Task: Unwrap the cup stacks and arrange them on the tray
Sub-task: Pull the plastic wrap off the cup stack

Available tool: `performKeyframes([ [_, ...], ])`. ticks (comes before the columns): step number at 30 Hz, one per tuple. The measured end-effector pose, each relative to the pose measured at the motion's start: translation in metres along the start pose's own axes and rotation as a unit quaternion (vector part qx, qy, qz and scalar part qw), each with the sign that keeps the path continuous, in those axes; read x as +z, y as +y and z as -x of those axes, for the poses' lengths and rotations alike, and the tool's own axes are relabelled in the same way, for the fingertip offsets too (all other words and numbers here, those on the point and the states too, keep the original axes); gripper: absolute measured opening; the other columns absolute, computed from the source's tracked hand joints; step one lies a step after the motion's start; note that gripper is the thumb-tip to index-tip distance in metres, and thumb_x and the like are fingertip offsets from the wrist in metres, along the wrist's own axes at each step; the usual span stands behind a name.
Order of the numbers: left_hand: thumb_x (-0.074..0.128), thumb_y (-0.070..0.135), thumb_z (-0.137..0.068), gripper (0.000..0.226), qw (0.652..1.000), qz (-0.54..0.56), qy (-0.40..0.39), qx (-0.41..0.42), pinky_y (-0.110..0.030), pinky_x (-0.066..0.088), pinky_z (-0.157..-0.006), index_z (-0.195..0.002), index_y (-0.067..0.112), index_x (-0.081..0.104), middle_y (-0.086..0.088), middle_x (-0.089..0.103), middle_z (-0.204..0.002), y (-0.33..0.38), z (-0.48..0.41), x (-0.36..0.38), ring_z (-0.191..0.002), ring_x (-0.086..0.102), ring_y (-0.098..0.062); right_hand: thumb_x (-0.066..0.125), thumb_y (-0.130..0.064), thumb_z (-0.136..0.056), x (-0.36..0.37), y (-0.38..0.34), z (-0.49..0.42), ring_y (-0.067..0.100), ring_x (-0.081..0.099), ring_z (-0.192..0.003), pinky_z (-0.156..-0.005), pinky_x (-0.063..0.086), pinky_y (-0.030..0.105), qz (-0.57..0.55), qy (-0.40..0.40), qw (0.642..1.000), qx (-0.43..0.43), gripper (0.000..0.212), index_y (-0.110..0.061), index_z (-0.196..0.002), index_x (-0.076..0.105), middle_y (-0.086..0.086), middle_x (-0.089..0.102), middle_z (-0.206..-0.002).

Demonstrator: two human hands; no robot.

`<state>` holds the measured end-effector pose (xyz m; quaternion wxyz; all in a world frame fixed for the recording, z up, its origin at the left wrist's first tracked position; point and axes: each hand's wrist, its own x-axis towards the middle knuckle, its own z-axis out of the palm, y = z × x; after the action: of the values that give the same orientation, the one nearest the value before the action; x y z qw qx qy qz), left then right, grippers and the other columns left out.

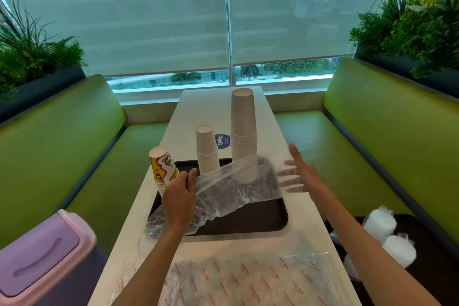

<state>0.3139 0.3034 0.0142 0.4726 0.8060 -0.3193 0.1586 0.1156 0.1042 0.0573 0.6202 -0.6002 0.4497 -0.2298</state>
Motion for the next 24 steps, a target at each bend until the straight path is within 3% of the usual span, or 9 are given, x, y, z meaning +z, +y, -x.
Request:
performKeyframes([
  [3, 0.055, 0.027, -0.094, 0.037, 1.0, -0.005, 0.007, 0.0, -0.019, 0.027, -0.043, -0.063, 0.012, 0.042, -0.005, 0.046, -0.055, -0.004, -0.004, 0.0, -0.05, 0.044, -0.022, 0.061, -0.062, -0.08, 0.0, 0.016, 0.002, 0.031, 0.069, -0.067, -0.049, 0.052, 0.03, 0.112, 0.05, 0.989, -0.078, 0.061, -0.002, -0.086, 0.066, 0.016, 0.072, -0.082],
  [6, 0.056, 0.026, -0.094, 0.037, 1.0, -0.002, 0.005, 0.001, -0.02, 0.03, -0.043, -0.062, 0.012, 0.042, -0.003, 0.045, -0.055, -0.001, -0.001, 0.003, -0.05, 0.044, -0.021, 0.057, -0.045, -0.092, 0.003, 0.035, 0.001, 0.029, 0.064, -0.056, -0.059, 0.055, 0.044, 0.179, 0.133, 0.961, -0.163, 0.05, 0.002, -0.077, 0.064, 0.013, 0.067, -0.064],
  [9, 0.055, 0.027, -0.094, 0.036, 1.0, -0.005, -0.006, 0.005, -0.021, 0.033, -0.045, -0.064, 0.011, 0.045, -0.003, 0.047, -0.057, -0.001, 0.0, 0.005, -0.053, 0.045, -0.02, 0.055, -0.036, -0.096, 0.003, 0.042, 0.003, 0.016, 0.05, -0.05, -0.052, 0.041, 0.034, 0.194, 0.182, 0.937, -0.226, 0.042, -0.003, -0.072, 0.061, 0.001, 0.055, -0.054],
  [13, 0.05, 0.035, -0.093, 0.036, 0.998, -0.039, -0.031, 0.034, -0.017, 0.026, -0.044, -0.065, 0.014, 0.041, -0.005, 0.047, -0.056, -0.01, -0.003, -0.003, -0.05, 0.045, -0.019, 0.064, -0.032, -0.09, -0.022, 0.043, -0.003, 0.008, 0.034, -0.039, -0.045, 0.026, 0.023, 0.183, 0.153, 0.928, -0.285, 0.036, -0.022, -0.056, 0.053, -0.008, 0.045, -0.045],
  [16, 0.055, 0.029, -0.092, 0.033, 0.997, -0.054, -0.033, 0.052, -0.014, 0.025, -0.044, -0.066, 0.015, 0.041, -0.001, 0.043, -0.057, -0.009, 0.001, -0.005, -0.05, 0.043, -0.015, 0.066, -0.043, -0.08, -0.034, 0.037, -0.006, 0.009, 0.029, -0.039, -0.043, 0.022, 0.02, 0.135, 0.121, 0.943, -0.279, 0.036, -0.018, -0.056, 0.056, -0.008, 0.036, -0.039],
  [18, 0.057, 0.027, -0.092, 0.033, 0.997, -0.05, -0.031, 0.049, -0.013, 0.024, -0.044, -0.066, 0.015, 0.041, 0.001, 0.042, -0.056, -0.004, 0.003, -0.004, -0.049, 0.04, -0.013, 0.063, -0.051, -0.077, -0.036, 0.033, -0.006, 0.01, 0.04, -0.044, -0.048, 0.03, 0.025, 0.15, 0.126, 0.946, -0.259, 0.038, -0.014, -0.072, 0.062, -0.004, 0.049, -0.049],
  [20, 0.058, 0.025, -0.091, 0.032, 0.996, -0.048, -0.036, 0.06, -0.013, 0.024, -0.042, -0.066, 0.016, 0.04, 0.003, 0.041, -0.055, -0.002, 0.005, -0.003, -0.047, 0.038, -0.009, 0.062, -0.051, -0.083, -0.036, 0.035, -0.006, 0.018, 0.058, -0.072, -0.064, 0.044, 0.031, 0.217, 0.167, 0.931, -0.242, 0.042, -0.014, -0.104, 0.062, 0.001, 0.062, -0.078],
  [22, 0.063, 0.02, -0.09, 0.033, 0.995, -0.045, -0.043, 0.081, -0.012, 0.026, -0.041, -0.065, 0.018, 0.041, 0.007, 0.041, -0.055, 0.001, 0.007, -0.002, -0.045, 0.035, -0.004, 0.059, -0.051, -0.089, -0.027, 0.034, -0.003, 0.023, 0.054, -0.105, -0.089, 0.043, 0.038, 0.259, 0.202, 0.894, -0.306, 0.051, -0.013, -0.123, 0.054, 0.007, 0.06, -0.112],
  [24, 0.065, 0.019, -0.088, 0.03, 0.991, -0.044, -0.045, 0.116, -0.007, 0.02, -0.043, -0.064, 0.015, 0.046, 0.008, 0.042, -0.054, 0.009, 0.009, -0.001, -0.042, 0.029, 0.003, 0.049, -0.054, -0.091, -0.004, 0.025, 0.005, 0.024, 0.049, -0.116, -0.1, 0.038, 0.043, 0.3, 0.177, 0.843, -0.41, 0.056, -0.011, -0.126, 0.054, 0.01, 0.057, -0.124],
])
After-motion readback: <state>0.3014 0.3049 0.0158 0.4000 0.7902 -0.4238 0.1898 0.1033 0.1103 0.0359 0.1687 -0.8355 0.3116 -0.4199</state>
